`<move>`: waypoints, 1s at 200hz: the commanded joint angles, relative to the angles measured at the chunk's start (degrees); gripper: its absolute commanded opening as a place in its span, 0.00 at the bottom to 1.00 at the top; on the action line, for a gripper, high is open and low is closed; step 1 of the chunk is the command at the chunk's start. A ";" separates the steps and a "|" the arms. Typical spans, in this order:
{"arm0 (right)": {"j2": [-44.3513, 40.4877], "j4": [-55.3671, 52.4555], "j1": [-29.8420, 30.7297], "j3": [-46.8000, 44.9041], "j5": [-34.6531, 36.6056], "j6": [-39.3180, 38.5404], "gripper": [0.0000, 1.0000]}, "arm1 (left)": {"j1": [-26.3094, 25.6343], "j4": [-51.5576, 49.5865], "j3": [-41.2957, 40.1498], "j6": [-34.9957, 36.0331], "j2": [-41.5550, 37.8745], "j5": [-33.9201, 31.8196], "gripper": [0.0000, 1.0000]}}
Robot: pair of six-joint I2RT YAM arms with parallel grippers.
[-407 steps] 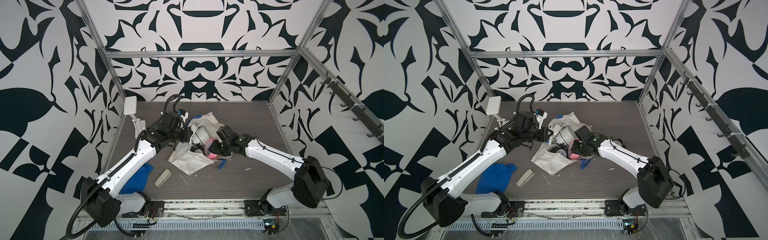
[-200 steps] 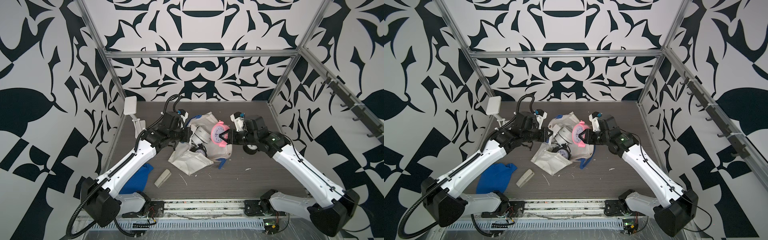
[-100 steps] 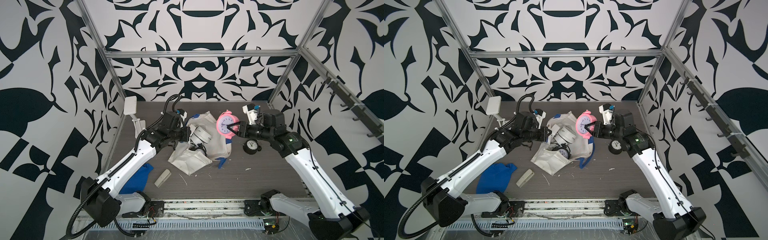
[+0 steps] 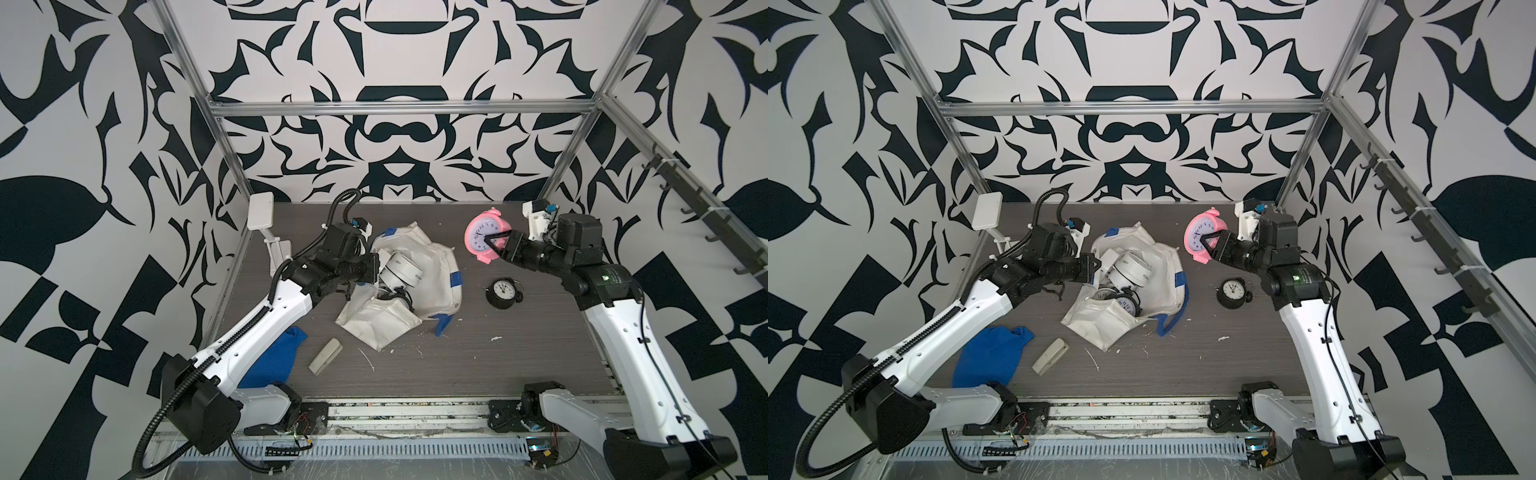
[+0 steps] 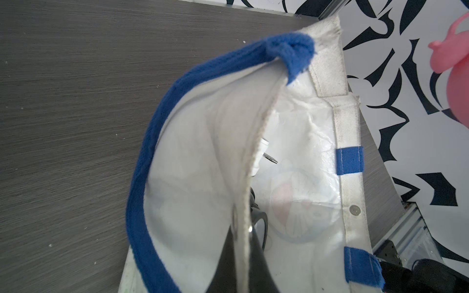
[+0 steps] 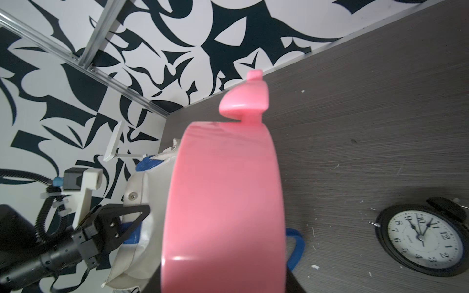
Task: Take the alarm clock out of the canvas bag
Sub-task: Place the alarm at the center of the board.
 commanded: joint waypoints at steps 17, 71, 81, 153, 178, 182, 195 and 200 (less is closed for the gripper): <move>5.33 7.06 -0.88 -1.02 3.51 0.30 0.25 | -0.42 -0.17 1.47 -0.18 -1.28 0.68 0.00; 17.28 13.29 -2.28 -2.72 1.39 2.18 0.26 | -0.42 -0.18 0.09 -0.45 -2.98 0.63 0.00; 19.05 14.59 -2.47 -2.98 1.33 2.43 0.26 | -0.42 -0.27 -0.12 -0.49 -3.27 0.45 0.00; 33.14 19.75 -4.82 -1.46 -4.93 5.54 0.26 | -0.42 -0.85 -0.81 -0.62 -4.30 0.23 0.00; 36.29 20.87 -5.64 -0.62 -6.53 6.50 0.26 | -0.42 -0.71 -1.10 -0.62 -4.39 0.05 0.00; 36.90 20.98 -5.69 -0.58 -6.78 6.76 0.26 | -0.42 -0.74 -1.05 -0.63 -4.35 0.05 0.00; 38.48 21.58 -6.10 -0.23 -7.67 7.36 0.26 | -0.42 -0.67 -1.05 -0.62 -4.26 0.20 0.00; 39.04 21.70 -6.26 -0.07 -7.88 7.67 0.26 | -0.42 -0.72 -0.99 -0.62 -4.14 0.19 0.00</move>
